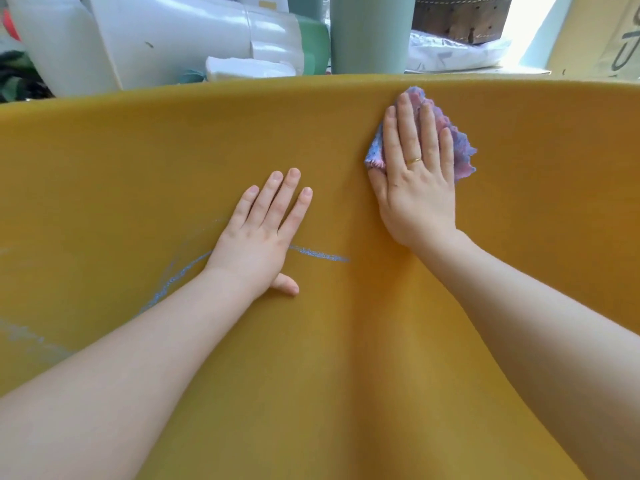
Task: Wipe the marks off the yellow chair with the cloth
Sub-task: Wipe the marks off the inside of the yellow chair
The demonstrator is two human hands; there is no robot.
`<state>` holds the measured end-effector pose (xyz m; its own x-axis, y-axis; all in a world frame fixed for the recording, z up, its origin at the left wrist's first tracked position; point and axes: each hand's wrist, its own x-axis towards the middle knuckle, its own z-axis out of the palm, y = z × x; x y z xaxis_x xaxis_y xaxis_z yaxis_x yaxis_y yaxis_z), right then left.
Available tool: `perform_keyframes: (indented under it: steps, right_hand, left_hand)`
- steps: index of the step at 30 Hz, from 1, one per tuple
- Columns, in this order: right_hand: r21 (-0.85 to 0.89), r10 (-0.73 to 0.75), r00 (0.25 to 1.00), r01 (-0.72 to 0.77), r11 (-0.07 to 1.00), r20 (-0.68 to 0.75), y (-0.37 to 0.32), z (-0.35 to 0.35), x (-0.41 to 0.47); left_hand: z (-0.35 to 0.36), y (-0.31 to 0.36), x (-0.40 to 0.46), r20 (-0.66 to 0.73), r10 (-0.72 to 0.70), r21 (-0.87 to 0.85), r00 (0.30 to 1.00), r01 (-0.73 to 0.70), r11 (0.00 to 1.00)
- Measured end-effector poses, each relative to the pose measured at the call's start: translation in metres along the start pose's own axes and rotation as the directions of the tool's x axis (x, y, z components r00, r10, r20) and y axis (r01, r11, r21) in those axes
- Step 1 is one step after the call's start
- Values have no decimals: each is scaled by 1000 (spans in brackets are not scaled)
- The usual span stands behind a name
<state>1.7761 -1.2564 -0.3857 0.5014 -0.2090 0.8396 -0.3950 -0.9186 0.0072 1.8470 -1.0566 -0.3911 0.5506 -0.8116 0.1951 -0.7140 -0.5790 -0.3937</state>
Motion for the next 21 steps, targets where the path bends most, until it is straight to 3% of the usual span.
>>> perform_keyframes:
  steps: [4, 8, 11, 15, 17, 21]
  right_hand:
    - [63, -153, 977, 145, 987, 145, -14, -1, -48]
    - [202, -326, 860, 265, 943, 393, -36, -16, -129]
    - [251, -396, 791, 311, 917, 466, -45, -25, -162]
    - [205, -439, 799, 388, 899, 412, -36, -16, -145]
    - [148, -394, 859, 365, 919, 326, -32, -5, -118]
    - [44, -184, 979, 181, 983, 82, -31, 9, -39]
  left_hand:
    - [2, -1, 1, 0, -8, -22, 1000, 8, 1000]
    - [-5, 4, -1, 7, -8, -12, 1000, 8, 1000]
    - [-10, 4, -9, -20, -93, 9, 995, 93, 996]
    - [-8, 6, -24, 4, -274, -36, 962, 274, 961]
    - [-3, 4, -25, 12, -246, -54, 969, 246, 968]
    - [9, -16, -26, -34, -143, -113, 989, 138, 984]
